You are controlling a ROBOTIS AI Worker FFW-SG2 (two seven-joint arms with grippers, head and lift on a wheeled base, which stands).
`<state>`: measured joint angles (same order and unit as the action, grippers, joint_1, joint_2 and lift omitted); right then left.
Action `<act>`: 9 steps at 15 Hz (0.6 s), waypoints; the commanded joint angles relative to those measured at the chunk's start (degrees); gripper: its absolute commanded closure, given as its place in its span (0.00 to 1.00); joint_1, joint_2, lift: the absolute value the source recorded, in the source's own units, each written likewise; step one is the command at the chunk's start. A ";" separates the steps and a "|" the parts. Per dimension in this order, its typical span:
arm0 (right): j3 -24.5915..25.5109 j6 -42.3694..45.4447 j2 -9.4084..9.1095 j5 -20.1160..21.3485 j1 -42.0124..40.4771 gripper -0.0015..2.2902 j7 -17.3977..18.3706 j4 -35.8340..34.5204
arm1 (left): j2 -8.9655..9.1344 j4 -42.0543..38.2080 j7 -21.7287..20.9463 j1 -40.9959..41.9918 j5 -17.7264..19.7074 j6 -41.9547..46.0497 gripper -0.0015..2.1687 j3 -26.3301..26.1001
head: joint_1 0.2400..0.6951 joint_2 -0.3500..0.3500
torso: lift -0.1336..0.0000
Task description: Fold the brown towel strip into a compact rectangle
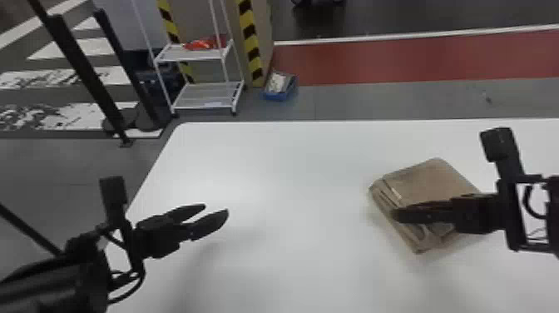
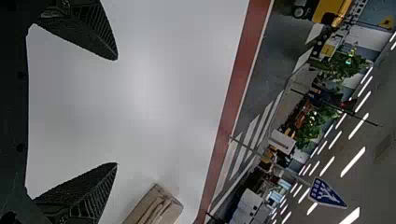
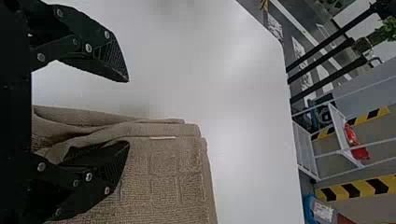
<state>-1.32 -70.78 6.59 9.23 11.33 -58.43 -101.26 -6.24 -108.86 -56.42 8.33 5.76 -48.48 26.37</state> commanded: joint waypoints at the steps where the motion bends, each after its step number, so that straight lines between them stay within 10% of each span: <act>1: -0.97 -0.02 0.00 -0.08 -0.35 0.21 -0.37 -0.08 | 0.00 0.05 0.00 0.02 -0.05 0.00 0.03 0.00 | 1.00 0.78 | 0.10; 9: -3.43 -1.60 -1.32 -2.37 -2.02 0.21 -2.48 -4.03 | 0.00 -0.04 -0.09 0.10 -0.14 0.00 0.03 0.00 | 1.00 0.87 | 0.10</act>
<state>-4.38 -72.24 5.41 6.99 9.81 -60.85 -104.08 -6.26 -108.90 -56.49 8.37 5.63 -48.48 26.36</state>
